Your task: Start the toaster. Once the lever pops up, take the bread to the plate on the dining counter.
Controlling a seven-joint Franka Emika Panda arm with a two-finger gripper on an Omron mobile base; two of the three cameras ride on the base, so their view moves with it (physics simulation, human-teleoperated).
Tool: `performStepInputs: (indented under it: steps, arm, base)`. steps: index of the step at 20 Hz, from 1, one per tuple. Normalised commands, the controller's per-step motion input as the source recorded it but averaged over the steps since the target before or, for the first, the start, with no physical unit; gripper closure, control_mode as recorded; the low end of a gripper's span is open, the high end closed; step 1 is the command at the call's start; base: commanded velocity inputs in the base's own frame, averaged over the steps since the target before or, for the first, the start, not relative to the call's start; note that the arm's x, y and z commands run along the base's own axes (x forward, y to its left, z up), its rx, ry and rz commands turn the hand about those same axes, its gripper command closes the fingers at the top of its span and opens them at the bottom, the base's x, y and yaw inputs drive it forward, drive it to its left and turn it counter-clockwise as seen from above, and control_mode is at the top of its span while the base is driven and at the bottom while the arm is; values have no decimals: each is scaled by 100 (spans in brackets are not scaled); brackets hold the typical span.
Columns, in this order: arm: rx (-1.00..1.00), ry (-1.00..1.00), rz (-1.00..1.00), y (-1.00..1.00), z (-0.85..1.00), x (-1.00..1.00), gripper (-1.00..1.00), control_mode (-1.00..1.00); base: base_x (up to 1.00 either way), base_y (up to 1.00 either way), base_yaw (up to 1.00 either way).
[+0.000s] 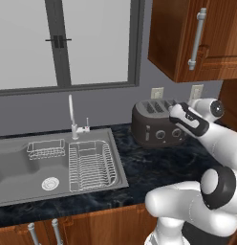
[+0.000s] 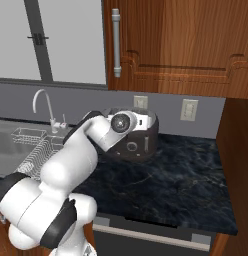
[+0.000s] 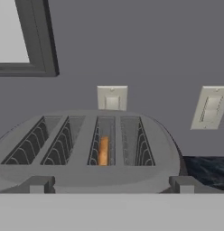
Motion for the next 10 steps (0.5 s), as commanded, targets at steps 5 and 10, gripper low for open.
performStepInputs:
  steps: [5, 10]
  arm:
    - [0, 2, -5, 0, -2, 16, -100, -100]
    - [0, 0, -1, 0, 0, 22, -100, -100]
  base:
    - [0, 0, 0]
    - [0, 0, 0]
